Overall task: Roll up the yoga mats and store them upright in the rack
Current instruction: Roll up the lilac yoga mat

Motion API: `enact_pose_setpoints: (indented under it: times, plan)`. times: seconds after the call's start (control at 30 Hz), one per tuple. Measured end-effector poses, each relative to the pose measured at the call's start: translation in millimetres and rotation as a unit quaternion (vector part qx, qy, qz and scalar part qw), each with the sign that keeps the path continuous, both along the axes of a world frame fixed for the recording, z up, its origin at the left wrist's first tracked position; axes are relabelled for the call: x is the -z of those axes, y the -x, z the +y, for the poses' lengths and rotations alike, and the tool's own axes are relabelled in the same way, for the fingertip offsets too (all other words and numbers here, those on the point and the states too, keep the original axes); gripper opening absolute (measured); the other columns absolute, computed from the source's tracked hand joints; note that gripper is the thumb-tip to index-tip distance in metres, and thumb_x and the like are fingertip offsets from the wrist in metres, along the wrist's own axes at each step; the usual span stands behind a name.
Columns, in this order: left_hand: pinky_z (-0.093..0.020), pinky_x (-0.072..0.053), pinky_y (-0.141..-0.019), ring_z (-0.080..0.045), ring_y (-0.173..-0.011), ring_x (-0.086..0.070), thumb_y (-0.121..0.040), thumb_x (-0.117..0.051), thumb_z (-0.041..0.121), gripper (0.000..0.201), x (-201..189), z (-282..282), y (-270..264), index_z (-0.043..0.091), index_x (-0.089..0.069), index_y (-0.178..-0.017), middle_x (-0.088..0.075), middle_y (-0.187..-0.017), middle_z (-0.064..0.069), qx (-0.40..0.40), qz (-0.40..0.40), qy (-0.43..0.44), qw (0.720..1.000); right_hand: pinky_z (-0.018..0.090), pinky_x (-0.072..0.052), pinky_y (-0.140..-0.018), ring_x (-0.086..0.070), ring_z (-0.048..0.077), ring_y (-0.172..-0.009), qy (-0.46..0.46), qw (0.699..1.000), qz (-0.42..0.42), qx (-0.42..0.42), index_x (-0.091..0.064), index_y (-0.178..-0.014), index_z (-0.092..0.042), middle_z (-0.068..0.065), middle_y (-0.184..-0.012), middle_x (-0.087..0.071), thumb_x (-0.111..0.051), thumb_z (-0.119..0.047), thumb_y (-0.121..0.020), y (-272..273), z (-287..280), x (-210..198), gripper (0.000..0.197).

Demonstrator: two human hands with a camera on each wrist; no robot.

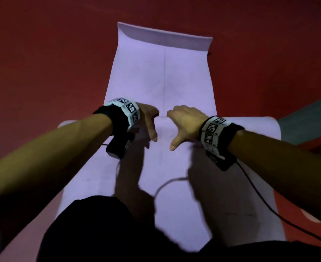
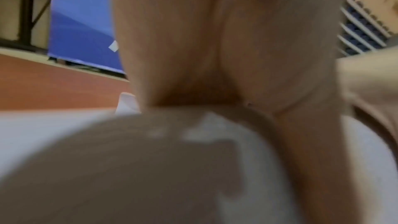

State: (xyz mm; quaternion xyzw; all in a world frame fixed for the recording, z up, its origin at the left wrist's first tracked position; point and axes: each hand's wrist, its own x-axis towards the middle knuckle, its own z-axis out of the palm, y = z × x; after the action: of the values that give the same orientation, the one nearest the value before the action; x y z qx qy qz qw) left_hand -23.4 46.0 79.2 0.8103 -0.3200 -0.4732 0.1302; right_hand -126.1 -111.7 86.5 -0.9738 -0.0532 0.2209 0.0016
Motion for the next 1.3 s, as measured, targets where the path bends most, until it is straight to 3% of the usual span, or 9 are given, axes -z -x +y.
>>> enact_pose_setpoints:
  times: [0.13, 0.23, 0.33, 0.57, 0.7, 0.87, 1.03, 1.2, 1.3]
  plan:
    - [-0.035, -0.052, -0.063, -0.020, -0.074, -0.061, -0.042, -0.094, 0.047, 0.079, 3.2, -0.1, 17.0, 0.019, -0.047, -0.098, -0.062, -0.086, 0.001, -0.008, -0.228, -0.020, 0.973, 0.037, -0.048, -0.074, -0.054, 0.023, -0.088, -0.053, 0.995, 0.056, 0.057, -0.035, -0.108, -0.017, 0.002, -0.102, -0.053, -0.088, -0.053, -0.061, -11.8, 5.3, -0.7, 0.079]
    - [-0.045, -0.042, -0.089, -0.028, -0.098, -0.057, -0.054, -0.089, 0.047, 0.087, 18.7, -3.7, 36.7, 0.018, -0.041, -0.121, -0.060, -0.108, -0.003, 0.006, -0.365, 0.007, 0.931, 0.042, -0.057, -0.073, -0.062, 0.026, -0.086, -0.086, 0.985, 0.085, 0.119, -0.032, -0.109, -0.014, 0.005, -0.098, -0.059, -0.090, -0.038, -0.063, -19.8, -2.7, -0.7, 0.078]
    - [-0.045, -0.034, -0.095, -0.030, -0.117, -0.049, -0.069, -0.078, 0.038, 0.076, 37.8, -9.7, 45.9, 0.017, -0.039, -0.131, -0.051, -0.123, -0.008, -0.010, -0.425, 0.009, 0.905, 0.039, -0.052, -0.075, -0.062, 0.030, -0.094, -0.052, 0.992, 0.029, 0.111, -0.042, -0.118, -0.016, 0.007, -0.109, -0.062, -0.090, -0.036, -0.063, -21.0, -6.0, 8.2, 0.076]
    - [-0.043, -0.040, -0.087, -0.032, -0.104, -0.058, -0.075, -0.077, 0.048, 0.068, 49.2, -6.3, 38.2, 0.016, -0.041, -0.123, -0.058, -0.110, -0.010, -0.003, -0.330, 0.067, 0.942, 0.035, -0.029, -0.072, -0.059, 0.034, -0.100, 0.047, 0.994, -0.092, 0.043, -0.039, -0.097, -0.021, 0.008, -0.104, -0.061, -0.084, -0.056, -0.065, 6.1, -5.0, 24.2, 0.065]
    - [-0.040, -0.037, -0.082, -0.026, -0.097, -0.060, -0.063, -0.084, 0.045, 0.055, 50.2, -7.8, 47.6, 0.021, -0.049, -0.099, -0.059, -0.097, -0.002, 0.003, -0.327, 0.040, 0.944, 0.037, -0.034, -0.071, -0.048, 0.030, -0.086, 0.006, 0.997, -0.017, 0.078, -0.042, -0.101, -0.024, 0.002, -0.093, -0.050, -0.074, -0.060, -0.071, 19.1, -8.4, 28.3, 0.057]
    - [-0.041, -0.038, -0.090, -0.025, -0.102, -0.062, -0.054, -0.085, 0.064, 0.072, 45.9, -21.5, 54.3, 0.021, -0.062, -0.107, -0.063, -0.105, -0.002, 0.041, -0.329, -0.009, 0.943, 0.034, -0.057, -0.073, -0.065, 0.022, -0.085, -0.081, 0.983, 0.086, 0.144, -0.055, -0.086, -0.027, -0.001, -0.090, -0.066, -0.084, -0.047, -0.062, 14.8, -20.9, 25.2, 0.042]
    - [-0.033, -0.052, -0.074, -0.026, -0.092, -0.067, -0.050, -0.095, 0.049, 0.068, 50.3, -22.9, 55.1, 0.024, -0.062, -0.103, -0.063, -0.089, 0.001, 0.022, -0.230, -0.023, 0.973, 0.034, -0.059, -0.074, -0.065, 0.020, -0.083, -0.061, 0.982, 0.128, 0.125, -0.059, -0.087, -0.022, -0.004, -0.084, -0.066, -0.091, -0.048, -0.056, 14.1, -22.8, 25.6, 0.051]
    - [-0.034, -0.042, -0.072, -0.029, -0.095, -0.064, -0.052, -0.091, 0.056, 0.074, 49.9, -27.5, 56.2, 0.022, -0.057, -0.108, -0.066, -0.099, -0.004, 0.022, -0.286, 0.010, 0.958, 0.017, -0.042, -0.039, -0.061, 0.016, -0.070, -0.169, 0.952, 0.179, 0.180, -0.069, -0.100, -0.012, -0.002, -0.077, -0.065, -0.090, -0.024, -0.073, 15.1, -37.9, 7.8, 0.037]
    - [-0.035, -0.038, -0.075, -0.029, -0.097, -0.063, -0.054, -0.088, 0.061, 0.076, 58.2, -26.5, 57.3, 0.019, -0.051, -0.105, -0.067, -0.100, -0.004, 0.024, -0.283, 0.037, 0.958, 0.027, -0.051, -0.049, -0.063, 0.020, -0.076, -0.184, 0.946, 0.172, 0.205, -0.066, -0.099, -0.013, 0.000, -0.080, -0.066, -0.091, -0.025, -0.070, 17.4, -39.5, 10.3, 0.040]
